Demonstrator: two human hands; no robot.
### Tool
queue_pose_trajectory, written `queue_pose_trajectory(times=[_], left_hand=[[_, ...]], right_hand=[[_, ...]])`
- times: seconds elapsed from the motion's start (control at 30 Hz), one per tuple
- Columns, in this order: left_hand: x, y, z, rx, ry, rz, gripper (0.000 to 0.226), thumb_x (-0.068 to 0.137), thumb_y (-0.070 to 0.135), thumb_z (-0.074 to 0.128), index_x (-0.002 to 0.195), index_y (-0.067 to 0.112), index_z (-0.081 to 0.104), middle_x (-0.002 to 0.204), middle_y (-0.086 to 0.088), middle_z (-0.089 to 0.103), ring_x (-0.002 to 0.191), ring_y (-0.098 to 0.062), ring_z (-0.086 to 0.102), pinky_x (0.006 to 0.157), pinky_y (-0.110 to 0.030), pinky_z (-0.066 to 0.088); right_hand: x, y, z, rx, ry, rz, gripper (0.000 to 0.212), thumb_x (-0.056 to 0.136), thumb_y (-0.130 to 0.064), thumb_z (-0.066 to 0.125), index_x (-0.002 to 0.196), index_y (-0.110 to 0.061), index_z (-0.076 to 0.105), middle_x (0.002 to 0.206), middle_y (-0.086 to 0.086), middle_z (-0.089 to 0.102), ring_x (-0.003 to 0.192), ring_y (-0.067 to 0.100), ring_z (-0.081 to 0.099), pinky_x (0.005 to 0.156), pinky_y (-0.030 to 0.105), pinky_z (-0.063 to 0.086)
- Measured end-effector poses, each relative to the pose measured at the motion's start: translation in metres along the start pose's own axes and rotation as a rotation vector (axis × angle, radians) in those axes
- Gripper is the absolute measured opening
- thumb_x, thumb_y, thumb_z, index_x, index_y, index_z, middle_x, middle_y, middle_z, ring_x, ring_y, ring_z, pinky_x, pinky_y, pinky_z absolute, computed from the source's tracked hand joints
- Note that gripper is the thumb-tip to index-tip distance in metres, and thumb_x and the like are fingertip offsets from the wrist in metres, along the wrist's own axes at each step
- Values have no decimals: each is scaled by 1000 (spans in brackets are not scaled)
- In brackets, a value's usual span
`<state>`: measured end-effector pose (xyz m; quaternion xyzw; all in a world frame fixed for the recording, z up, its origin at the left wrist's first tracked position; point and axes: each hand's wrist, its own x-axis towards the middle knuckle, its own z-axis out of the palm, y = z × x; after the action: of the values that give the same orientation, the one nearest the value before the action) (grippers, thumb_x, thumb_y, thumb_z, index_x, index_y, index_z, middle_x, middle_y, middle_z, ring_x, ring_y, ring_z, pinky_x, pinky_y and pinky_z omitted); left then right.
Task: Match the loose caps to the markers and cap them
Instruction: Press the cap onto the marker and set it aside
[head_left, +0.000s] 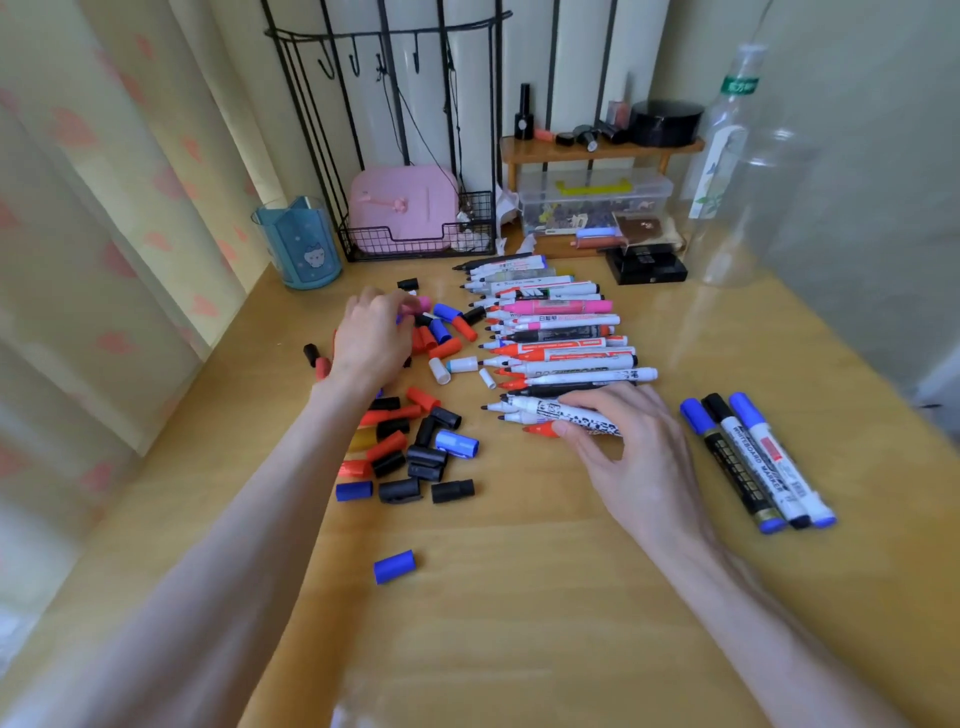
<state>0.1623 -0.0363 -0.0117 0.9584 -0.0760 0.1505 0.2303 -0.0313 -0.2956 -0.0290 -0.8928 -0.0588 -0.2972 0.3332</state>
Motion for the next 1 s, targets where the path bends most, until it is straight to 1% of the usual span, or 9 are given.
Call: queue_pose_trajectory(times=[0.13, 0.33, 0.57, 0.63, 0.73, 0.8, 0.87, 0.93, 1.0], left_hand=[[19, 21, 10, 1, -42, 69, 24, 101, 32, 63, 119, 22, 75, 117, -13, 63, 119, -36, 53, 90, -42, 46], [35, 51, 30, 106, -183, 68, 34, 91, 46, 72, 118, 25, 76, 127, -11, 61, 127, -35, 48, 105, -46, 43], [29, 50, 32, 102, -66, 24, 22, 90, 32, 77, 106, 16, 78, 123, -12, 61, 125, -35, 47, 104, -46, 41], [21, 46, 21, 52, -25, 41, 20, 90, 29, 77, 105, 16, 78, 122, -9, 61, 123, -34, 48, 100, -42, 41], [-4, 38, -5, -43, 27, 111, 18, 89, 27, 79, 105, 17, 77, 111, -1, 64, 113, -26, 54, 86, -31, 37], [-30, 33, -26, -174, -39, 169, 15, 89, 25, 81, 101, 19, 74, 96, 11, 67, 97, -14, 62, 76, -24, 39], [-62, 33, -45, -325, -144, 215, 14, 89, 22, 82, 98, 18, 72, 88, 15, 70, 84, -4, 67, 70, -11, 41], [-91, 34, -57, -437, -226, 241, 14, 89, 17, 82, 99, 14, 72, 89, 11, 73, 83, -3, 70, 73, -6, 44], [-116, 33, -63, -532, -285, 232, 15, 90, 16, 80, 101, 12, 72, 92, 8, 74, 83, -4, 71, 76, -9, 47]], right_hand=[[0, 1, 0, -2, -1, 15, 18, 90, -28, 80, 106, -21, 76, 102, -11, 70, 99, 18, 61, 88, 35, 50], [2, 2, 0, 6, 8, 17, 17, 91, -29, 78, 106, -21, 76, 103, -12, 70, 100, 18, 62, 89, 35, 50], [2, 2, 1, 9, -1, 27, 18, 90, -28, 79, 107, -21, 76, 104, -12, 70, 101, 18, 62, 89, 36, 51], [2, 3, 0, 15, 3, 31, 19, 90, -29, 79, 107, -20, 76, 105, -11, 70, 101, 18, 62, 89, 36, 51], [2, 2, -1, 29, 6, 38, 19, 91, -30, 79, 108, -21, 76, 106, -12, 70, 102, 18, 62, 90, 33, 50], [2, 2, 0, 39, 3, 37, 19, 92, -28, 78, 109, -21, 76, 107, -11, 70, 103, 18, 62, 90, 31, 48], [1, -1, 1, 57, -11, 24, 17, 93, -25, 77, 110, -20, 76, 108, -10, 70, 103, 19, 61, 91, 32, 48], [0, -4, 3, 81, -28, 6, 17, 94, -22, 76, 112, -20, 76, 107, -10, 69, 105, 19, 61, 92, 35, 49], [-1, -8, 3, 100, -47, -21, 19, 94, -19, 76, 113, -19, 76, 107, -11, 69, 107, 18, 60, 93, 36, 49]])
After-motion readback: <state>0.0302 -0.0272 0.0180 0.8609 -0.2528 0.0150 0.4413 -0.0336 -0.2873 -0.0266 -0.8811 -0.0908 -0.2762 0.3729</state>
